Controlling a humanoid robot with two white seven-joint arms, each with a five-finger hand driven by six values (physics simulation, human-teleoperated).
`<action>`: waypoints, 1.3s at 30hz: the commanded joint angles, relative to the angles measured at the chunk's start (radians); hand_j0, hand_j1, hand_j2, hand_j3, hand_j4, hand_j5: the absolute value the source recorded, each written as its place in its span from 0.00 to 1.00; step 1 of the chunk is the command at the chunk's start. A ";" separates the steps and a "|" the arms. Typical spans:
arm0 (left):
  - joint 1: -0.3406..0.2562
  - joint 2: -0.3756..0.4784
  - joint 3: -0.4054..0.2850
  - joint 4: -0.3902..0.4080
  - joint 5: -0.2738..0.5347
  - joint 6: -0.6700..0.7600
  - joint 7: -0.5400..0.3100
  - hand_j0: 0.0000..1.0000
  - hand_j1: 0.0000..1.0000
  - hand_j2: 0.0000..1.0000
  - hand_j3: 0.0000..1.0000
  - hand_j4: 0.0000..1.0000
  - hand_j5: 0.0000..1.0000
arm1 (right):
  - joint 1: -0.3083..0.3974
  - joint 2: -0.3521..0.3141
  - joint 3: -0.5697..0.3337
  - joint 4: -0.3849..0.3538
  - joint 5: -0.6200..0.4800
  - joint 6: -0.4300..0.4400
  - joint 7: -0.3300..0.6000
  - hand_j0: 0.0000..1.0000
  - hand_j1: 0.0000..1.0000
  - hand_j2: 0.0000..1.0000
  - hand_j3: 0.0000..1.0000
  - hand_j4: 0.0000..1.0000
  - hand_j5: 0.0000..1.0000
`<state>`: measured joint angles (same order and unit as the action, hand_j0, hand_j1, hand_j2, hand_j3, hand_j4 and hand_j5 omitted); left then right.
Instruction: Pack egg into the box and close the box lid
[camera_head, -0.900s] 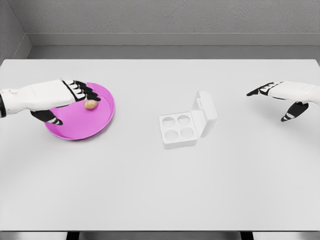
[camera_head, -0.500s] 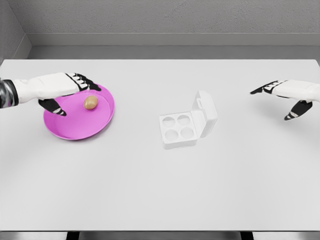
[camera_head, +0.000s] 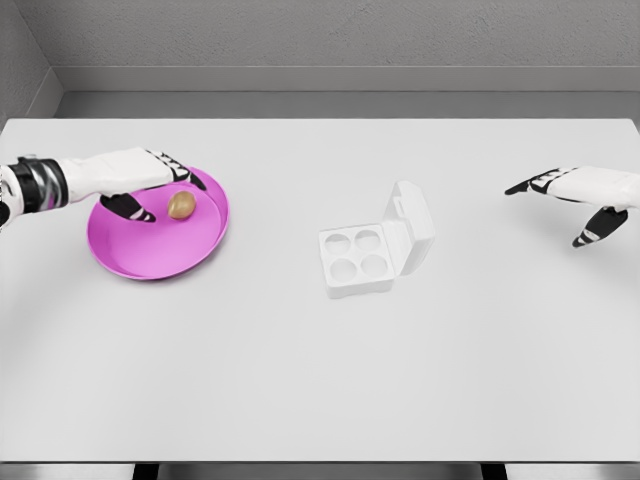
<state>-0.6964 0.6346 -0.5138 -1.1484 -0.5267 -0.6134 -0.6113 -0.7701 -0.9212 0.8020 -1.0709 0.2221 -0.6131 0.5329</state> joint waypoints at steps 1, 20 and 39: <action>0.000 -0.021 0.000 0.024 -0.004 0.003 0.000 0.81 0.81 0.81 0.81 0.81 0.81 | 0.002 0.001 -0.003 -0.001 -0.006 0.002 0.001 1.00 1.00 1.00 1.00 1.00 1.00; -0.002 -0.041 0.001 0.061 -0.003 0.003 0.000 0.81 0.81 0.81 0.81 0.81 0.81 | 0.002 0.002 -0.001 0.005 -0.007 0.002 -0.004 1.00 1.00 1.00 1.00 1.00 1.00; -0.006 -0.064 0.003 0.110 -0.003 0.003 0.000 0.81 0.81 0.81 0.81 0.81 0.81 | 0.002 -0.001 0.000 0.017 -0.007 0.002 0.004 1.00 1.00 1.00 1.00 1.00 1.00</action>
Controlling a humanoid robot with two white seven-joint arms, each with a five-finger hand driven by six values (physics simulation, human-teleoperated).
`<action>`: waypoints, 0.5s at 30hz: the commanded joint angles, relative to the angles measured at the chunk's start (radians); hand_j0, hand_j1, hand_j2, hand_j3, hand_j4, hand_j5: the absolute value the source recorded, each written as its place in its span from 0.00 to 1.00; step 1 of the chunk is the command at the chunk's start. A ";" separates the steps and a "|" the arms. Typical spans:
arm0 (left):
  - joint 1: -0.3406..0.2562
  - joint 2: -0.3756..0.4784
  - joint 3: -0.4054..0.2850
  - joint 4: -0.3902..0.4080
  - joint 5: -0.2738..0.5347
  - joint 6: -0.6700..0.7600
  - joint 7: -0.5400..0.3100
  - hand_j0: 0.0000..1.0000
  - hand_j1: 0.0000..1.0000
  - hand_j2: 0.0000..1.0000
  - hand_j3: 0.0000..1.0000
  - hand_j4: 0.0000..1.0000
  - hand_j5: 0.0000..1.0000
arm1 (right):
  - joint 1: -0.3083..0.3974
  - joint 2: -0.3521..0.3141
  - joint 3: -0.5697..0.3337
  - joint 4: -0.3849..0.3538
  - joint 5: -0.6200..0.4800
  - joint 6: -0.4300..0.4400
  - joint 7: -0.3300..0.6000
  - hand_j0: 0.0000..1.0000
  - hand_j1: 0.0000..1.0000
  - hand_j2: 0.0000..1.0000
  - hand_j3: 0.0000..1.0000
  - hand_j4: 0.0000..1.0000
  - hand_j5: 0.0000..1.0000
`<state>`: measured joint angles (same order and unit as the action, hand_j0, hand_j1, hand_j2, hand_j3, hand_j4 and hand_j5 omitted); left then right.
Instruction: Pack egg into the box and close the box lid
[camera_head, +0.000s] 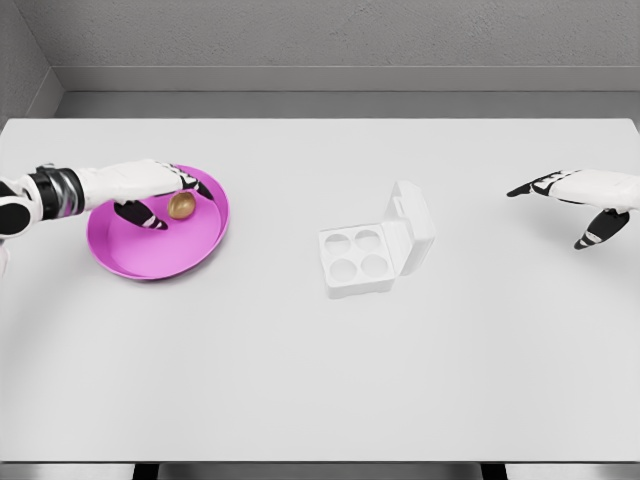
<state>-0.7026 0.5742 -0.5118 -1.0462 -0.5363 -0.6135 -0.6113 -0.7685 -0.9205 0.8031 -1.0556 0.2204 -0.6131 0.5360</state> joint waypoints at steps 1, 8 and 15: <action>0.000 -0.007 0.001 0.008 0.006 0.003 0.000 0.81 0.81 0.81 0.81 0.81 0.81 | 0.000 -0.001 -0.001 0.002 -0.006 0.002 -0.001 1.00 1.00 1.00 1.00 1.00 1.00; 0.002 -0.004 -0.001 0.021 0.015 0.003 0.000 0.64 0.64 0.64 0.64 0.64 0.64 | -0.002 -0.011 -0.002 0.002 -0.006 0.002 -0.001 1.00 1.00 1.00 1.00 1.00 1.00; 0.003 -0.001 -0.002 0.017 0.019 0.003 0.000 0.46 0.46 0.46 0.46 0.46 0.46 | 0.000 -0.011 -0.001 0.000 -0.006 0.002 -0.001 1.00 1.00 1.00 1.00 1.00 1.00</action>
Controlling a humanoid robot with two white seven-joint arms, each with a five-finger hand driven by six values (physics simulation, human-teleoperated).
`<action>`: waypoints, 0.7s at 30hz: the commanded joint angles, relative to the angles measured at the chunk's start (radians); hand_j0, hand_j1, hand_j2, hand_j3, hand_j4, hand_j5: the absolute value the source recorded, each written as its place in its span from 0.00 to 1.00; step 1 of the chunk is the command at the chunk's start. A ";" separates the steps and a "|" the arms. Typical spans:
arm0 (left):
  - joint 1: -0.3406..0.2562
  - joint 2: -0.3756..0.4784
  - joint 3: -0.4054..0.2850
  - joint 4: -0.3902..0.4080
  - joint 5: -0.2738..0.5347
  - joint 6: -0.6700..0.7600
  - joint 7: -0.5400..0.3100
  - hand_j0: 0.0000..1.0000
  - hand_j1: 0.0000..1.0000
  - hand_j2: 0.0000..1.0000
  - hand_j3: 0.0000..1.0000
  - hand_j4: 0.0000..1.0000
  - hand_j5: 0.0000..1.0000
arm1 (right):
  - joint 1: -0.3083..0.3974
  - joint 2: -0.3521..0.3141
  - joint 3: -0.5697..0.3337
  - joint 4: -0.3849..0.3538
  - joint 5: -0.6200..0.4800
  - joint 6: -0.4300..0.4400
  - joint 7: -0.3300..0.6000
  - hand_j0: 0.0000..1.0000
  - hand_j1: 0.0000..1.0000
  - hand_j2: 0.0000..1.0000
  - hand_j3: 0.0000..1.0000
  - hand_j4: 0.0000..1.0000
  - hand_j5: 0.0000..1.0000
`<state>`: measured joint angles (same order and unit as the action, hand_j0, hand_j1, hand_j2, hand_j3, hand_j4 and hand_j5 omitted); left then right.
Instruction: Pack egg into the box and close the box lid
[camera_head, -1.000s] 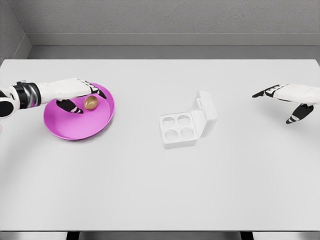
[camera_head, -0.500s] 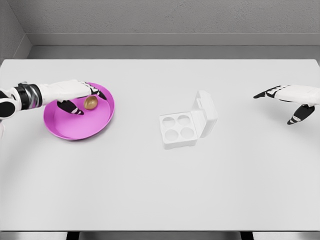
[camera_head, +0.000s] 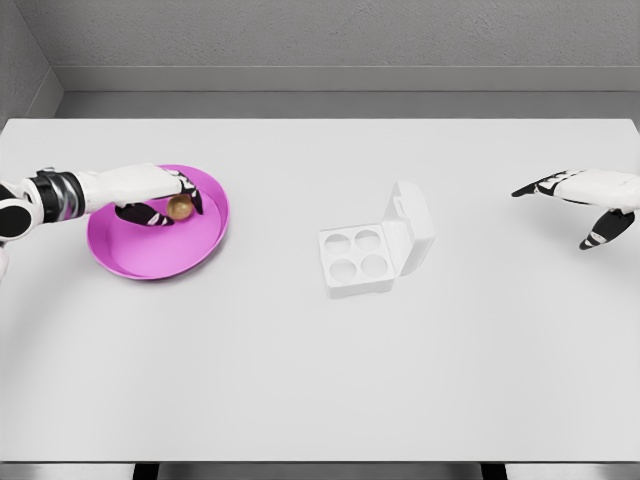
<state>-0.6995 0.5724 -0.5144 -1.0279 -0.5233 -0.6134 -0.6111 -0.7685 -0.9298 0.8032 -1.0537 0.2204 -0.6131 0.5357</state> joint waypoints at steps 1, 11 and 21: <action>0.000 0.003 0.001 -0.001 0.008 0.003 0.000 0.46 0.46 0.46 0.46 0.46 0.46 | 0.000 -0.001 -0.001 0.000 -0.006 0.002 0.000 1.00 1.00 1.00 1.00 1.00 1.00; 0.002 0.000 -0.001 -0.004 0.009 0.003 0.000 0.43 0.43 0.43 0.43 0.43 0.43 | 0.000 -0.006 -0.001 -0.002 -0.006 0.002 0.000 1.00 1.00 1.00 1.00 1.00 1.00; 0.015 0.010 0.004 -0.093 0.060 0.003 0.000 0.39 0.39 0.39 0.39 0.39 0.39 | -0.003 -0.006 -0.002 -0.003 -0.006 0.002 0.000 1.00 1.00 1.00 1.00 1.00 1.00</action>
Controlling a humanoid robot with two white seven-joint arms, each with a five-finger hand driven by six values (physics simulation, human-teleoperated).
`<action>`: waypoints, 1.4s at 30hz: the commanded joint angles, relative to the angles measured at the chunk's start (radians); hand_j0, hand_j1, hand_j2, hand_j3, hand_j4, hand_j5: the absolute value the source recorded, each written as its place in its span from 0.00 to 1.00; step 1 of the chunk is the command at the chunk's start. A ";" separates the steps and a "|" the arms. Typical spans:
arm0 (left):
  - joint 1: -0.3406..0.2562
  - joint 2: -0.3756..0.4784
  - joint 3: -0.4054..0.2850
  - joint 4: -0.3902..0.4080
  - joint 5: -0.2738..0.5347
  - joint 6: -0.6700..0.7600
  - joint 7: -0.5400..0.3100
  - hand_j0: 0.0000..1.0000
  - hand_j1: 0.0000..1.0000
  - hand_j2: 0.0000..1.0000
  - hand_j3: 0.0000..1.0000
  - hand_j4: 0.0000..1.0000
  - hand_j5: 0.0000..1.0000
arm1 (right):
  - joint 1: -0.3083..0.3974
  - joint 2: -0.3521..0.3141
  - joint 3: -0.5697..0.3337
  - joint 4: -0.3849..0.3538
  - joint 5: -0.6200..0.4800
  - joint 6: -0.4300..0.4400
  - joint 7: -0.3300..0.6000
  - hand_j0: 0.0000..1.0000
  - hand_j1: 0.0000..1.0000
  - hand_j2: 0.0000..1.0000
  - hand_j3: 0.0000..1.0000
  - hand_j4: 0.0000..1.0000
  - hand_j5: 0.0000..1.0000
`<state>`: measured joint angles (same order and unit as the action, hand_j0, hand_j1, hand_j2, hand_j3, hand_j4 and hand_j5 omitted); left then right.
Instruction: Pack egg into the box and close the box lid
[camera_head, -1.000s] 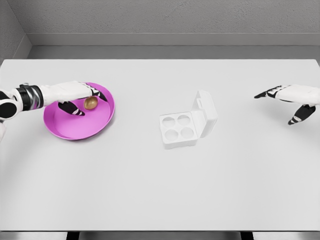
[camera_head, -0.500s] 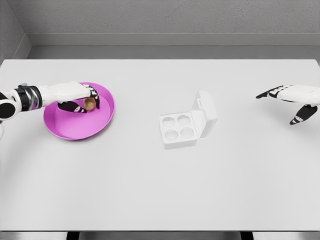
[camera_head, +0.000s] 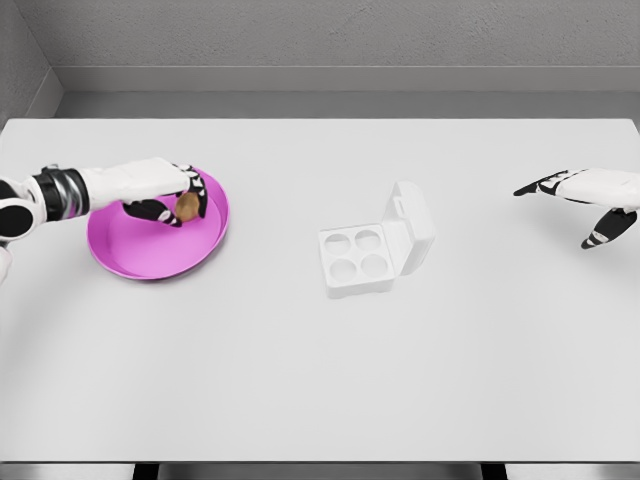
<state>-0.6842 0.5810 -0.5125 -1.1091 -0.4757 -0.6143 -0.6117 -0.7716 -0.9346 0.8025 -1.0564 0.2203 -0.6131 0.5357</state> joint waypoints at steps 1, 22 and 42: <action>-0.002 0.002 0.002 -0.012 0.012 0.003 0.001 0.39 0.39 0.39 0.39 0.39 0.39 | 0.000 -0.001 -0.002 0.000 -0.006 0.002 0.000 1.00 1.00 1.00 1.00 1.00 1.00; 0.025 0.033 -0.001 -0.167 0.088 0.003 0.001 0.39 0.39 0.39 0.39 0.39 0.39 | -0.005 -0.001 -0.002 -0.002 -0.006 0.002 0.000 1.00 1.00 1.00 1.00 1.00 1.00; 0.041 -0.004 -0.003 -0.253 0.104 0.003 0.001 0.39 0.39 0.39 0.39 0.39 0.39 | -0.005 -0.001 -0.002 0.000 -0.006 0.002 0.000 1.00 1.00 1.00 1.00 1.00 1.00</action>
<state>-0.6412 0.5886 -0.5162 -1.3568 -0.3790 -0.6139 -0.6117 -0.7762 -0.9347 0.8019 -1.0565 0.2203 -0.6131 0.5357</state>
